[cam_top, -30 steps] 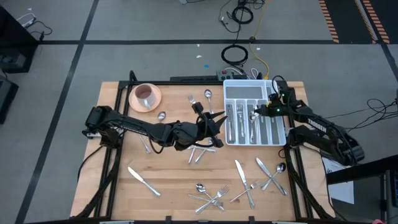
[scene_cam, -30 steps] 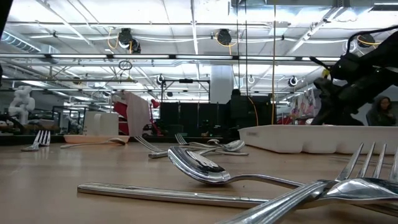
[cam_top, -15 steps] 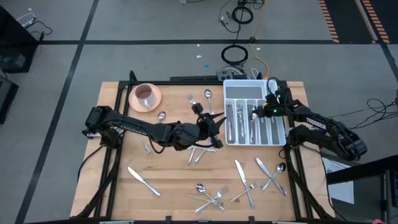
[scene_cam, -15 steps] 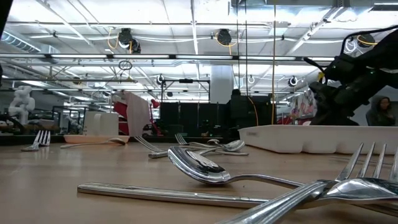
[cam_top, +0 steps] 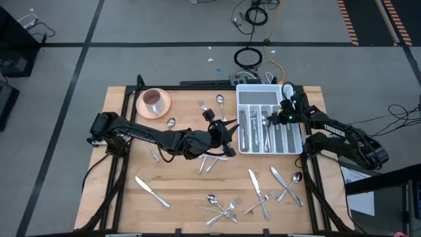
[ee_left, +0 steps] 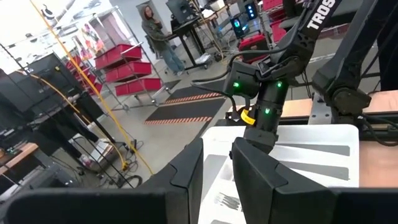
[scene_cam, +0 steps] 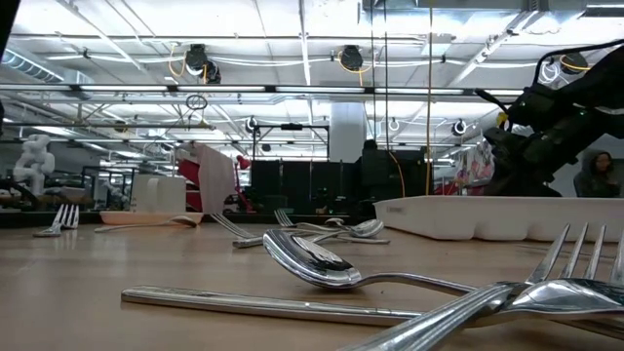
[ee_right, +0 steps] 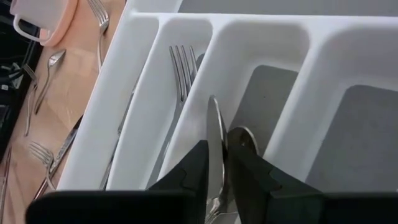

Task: Sort silverware
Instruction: Put the silver spoon into the white cutlery tray, then put the silver knife into the white cutlery tray

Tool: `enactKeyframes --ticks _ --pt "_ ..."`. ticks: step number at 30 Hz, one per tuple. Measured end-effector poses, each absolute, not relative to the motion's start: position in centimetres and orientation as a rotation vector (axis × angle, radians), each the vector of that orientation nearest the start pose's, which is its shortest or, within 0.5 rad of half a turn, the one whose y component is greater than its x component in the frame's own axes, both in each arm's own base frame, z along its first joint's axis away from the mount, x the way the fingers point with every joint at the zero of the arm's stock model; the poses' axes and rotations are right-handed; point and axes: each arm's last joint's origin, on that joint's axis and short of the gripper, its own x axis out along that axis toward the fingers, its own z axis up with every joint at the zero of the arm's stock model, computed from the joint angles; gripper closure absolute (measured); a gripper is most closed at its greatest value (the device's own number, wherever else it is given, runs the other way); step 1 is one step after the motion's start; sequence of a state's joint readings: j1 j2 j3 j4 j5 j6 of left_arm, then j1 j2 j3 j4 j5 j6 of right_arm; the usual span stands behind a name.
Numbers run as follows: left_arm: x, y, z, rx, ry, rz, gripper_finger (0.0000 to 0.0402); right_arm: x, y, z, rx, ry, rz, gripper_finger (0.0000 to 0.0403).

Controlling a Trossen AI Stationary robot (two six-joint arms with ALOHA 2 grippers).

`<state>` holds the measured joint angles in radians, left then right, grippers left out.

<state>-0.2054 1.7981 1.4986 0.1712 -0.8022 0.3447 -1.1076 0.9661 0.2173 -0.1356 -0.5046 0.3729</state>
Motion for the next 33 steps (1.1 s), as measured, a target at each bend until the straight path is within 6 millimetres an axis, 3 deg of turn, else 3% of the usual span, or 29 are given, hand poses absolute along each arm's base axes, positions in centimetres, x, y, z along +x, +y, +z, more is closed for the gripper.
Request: enactKeyframes --ticks 5,8,14,19,25,30,33 --pt "41.3 -6.5 33.5 0.395 0.217 0.606 0.0311 7.9 -12.7 12.9 0.976 0.518 -0.674 0.0332" --pt "41.3 -6.8 33.9 0.375 0.180 0.611 0.0311 8.1 -13.0 14.0 0.961 0.493 -0.657 0.0324" --pt "40.2 -7.5 36.5 0.300 0.034 0.553 0.0311 8.7 -14.0 19.3 0.868 0.474 -0.605 0.0300" --pt "37.8 -7.6 40.0 0.224 -0.081 0.307 0.0311 8.7 -14.0 24.4 0.769 0.519 -0.568 0.0280" --pt "34.1 -4.6 43.0 0.054 -0.049 -0.084 0.0311 8.0 -12.6 28.8 0.706 0.600 -0.516 0.0268" --pt "30.5 -2.5 46.2 -0.078 -0.128 -0.355 0.0311 7.2 -10.4 33.4 0.611 0.560 -0.412 0.0266" --pt "28.0 -1.8 48.1 -0.062 -0.192 -0.369 0.0311 6.7 -8.3 36.2 0.552 0.525 -0.319 0.0265"
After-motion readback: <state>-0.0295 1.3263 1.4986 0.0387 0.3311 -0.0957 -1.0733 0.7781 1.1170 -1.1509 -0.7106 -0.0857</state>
